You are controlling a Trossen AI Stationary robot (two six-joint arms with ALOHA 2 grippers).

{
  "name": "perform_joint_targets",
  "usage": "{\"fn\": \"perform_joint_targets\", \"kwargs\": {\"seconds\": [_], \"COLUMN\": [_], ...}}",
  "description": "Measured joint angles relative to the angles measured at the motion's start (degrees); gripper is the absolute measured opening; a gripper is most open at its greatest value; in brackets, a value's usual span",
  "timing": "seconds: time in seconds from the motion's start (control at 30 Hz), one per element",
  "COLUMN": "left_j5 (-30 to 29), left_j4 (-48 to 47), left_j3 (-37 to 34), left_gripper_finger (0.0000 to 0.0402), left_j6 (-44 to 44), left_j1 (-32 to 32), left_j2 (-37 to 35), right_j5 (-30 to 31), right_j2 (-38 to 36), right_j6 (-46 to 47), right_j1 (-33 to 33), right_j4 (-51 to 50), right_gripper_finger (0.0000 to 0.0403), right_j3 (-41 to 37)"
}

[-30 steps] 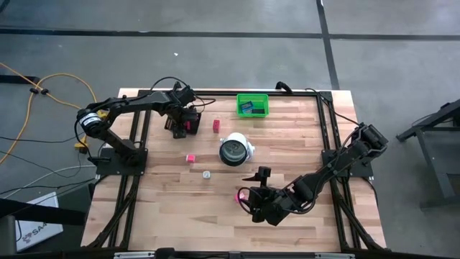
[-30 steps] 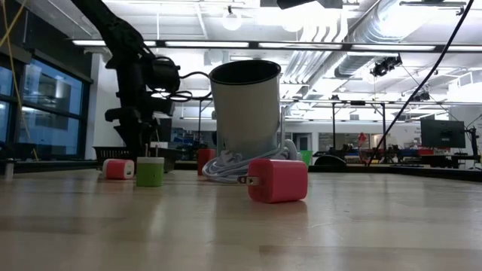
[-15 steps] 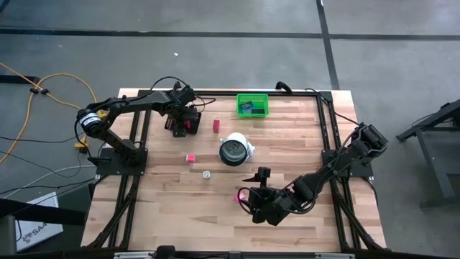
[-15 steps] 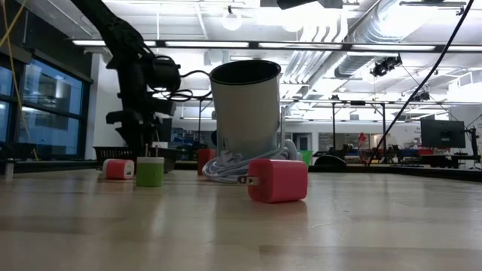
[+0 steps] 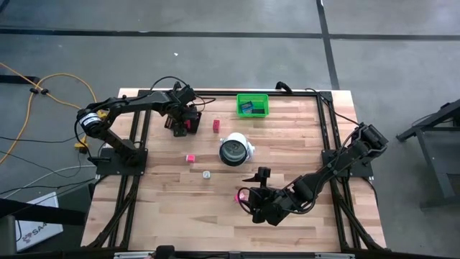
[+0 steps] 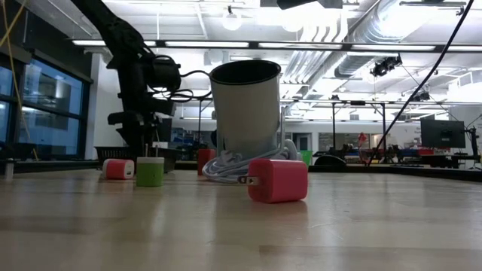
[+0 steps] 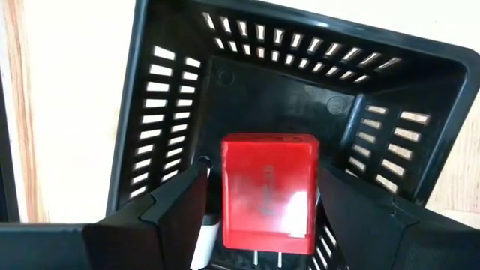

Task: Pick & Place Office items
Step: Put the red charger adapter into the black bin

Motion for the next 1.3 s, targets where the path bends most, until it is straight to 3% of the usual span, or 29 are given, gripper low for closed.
{"fn": "perform_joint_targets", "kwargs": {"seconds": [0.33,0.63,1.0,1.3], "left_j5": [-0.46,-10.32,-10.36,-10.34], "left_j4": [0.00,-0.17,-0.22,-0.14], "left_j3": [0.00,0.00,0.00,0.02], "left_gripper_finger": [0.0247,0.0247,0.0247,0.0247], "left_j6": [-0.17,0.88,-4.52,-7.30], "left_j1": [-0.19,-4.60,-10.90,-15.38], "left_j2": [-0.02,-3.43,-10.47,-15.96], "right_j5": [-0.05,-0.05,0.07,0.34], "right_j2": [0.00,0.00,0.00,-4.03], "right_j6": [0.00,0.00,3.30,7.44], "right_j1": [-0.01,-0.01,-0.11,-1.11], "right_j4": [0.00,0.00,-0.17,-7.28], "right_gripper_finger": [0.0317,0.0317,0.0317,0.0317], "right_j3": [0.00,0.00,0.00,0.01]}}
